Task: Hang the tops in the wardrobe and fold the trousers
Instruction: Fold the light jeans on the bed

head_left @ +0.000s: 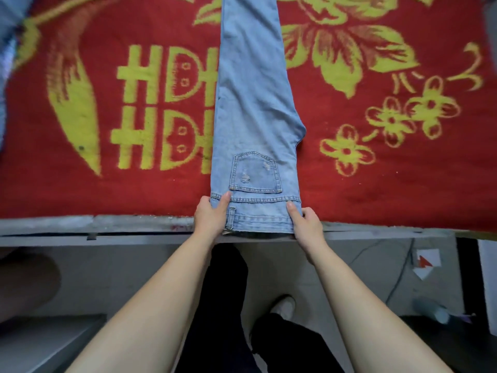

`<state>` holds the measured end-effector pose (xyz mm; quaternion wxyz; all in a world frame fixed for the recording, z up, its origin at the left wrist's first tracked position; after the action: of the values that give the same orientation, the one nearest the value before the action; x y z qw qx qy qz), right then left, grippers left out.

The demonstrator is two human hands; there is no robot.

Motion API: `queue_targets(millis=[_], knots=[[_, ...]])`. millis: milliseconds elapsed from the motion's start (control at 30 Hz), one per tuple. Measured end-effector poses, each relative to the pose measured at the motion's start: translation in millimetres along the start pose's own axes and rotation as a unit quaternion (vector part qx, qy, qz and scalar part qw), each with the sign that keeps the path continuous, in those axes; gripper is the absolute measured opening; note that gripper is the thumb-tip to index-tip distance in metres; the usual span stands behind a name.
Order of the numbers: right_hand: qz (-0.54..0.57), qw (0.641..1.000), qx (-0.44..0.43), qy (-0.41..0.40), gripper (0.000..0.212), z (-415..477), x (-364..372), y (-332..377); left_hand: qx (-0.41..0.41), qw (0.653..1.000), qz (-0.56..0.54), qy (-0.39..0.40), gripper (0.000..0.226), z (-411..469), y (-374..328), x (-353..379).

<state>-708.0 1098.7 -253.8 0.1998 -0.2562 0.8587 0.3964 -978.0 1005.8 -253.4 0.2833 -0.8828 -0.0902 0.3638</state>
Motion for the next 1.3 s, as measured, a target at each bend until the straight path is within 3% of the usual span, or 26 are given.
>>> queue_targets(millis=[133,333,533,667,800,900,967,1067,1167,1300], knots=[[0.029,0.999,-0.002,0.016,0.04,-36,-28,-7,0.017,0.999,-0.005,-0.033,0.041,-52,2,-18],[0.065,0.996,0.038,0.038,0.045,-110,-76,-47,-0.031,0.997,-0.068,-0.033,0.042,-144,42,-37],[0.101,0.988,-0.003,0.118,0.016,-132,-101,-33,-0.059,0.987,-0.151,-0.015,0.026,-189,36,-45],[0.131,0.983,-0.001,0.132,0.033,-125,-110,-15,-0.068,0.978,-0.198,-0.001,0.024,-194,15,-45],[0.152,0.977,-0.004,0.15,0.044,-105,-111,3,-0.112,0.963,-0.244,0.01,0.044,-178,-2,-43],[0.117,0.978,-0.055,0.165,0.067,-83,-104,24,-0.02,0.981,-0.19,0.026,0.047,-153,-28,-42],[0.069,0.982,-0.102,0.14,0.058,-65,-100,44,0.033,0.989,-0.145,0.024,0.038,-134,-44,-41],[-0.031,0.983,-0.172,0.064,0.036,-33,-96,79,0.102,0.993,-0.024,-0.045,0.021,-91,-70,-50],[-0.082,0.979,-0.186,0.025,0.023,5,-77,107,0.116,0.991,0.032,-0.062,0.028,-37,-92,-44],[-0.178,0.967,-0.184,-0.019,0.037,70,-37,136,0.121,0.987,0.103,-0.028,0.032,45,-111,-12]])
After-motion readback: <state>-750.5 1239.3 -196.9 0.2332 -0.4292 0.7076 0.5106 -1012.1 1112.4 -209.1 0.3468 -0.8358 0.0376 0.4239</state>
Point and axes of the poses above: each hand's wrist, its own z-axis towards the middle knuckle, its own x-axis out of the palm, y = z × x, the point moved 10 cm from there along z, towards the middle knuckle, and after that the axes turned 8 degrees about -y, right-handed, at the moved point
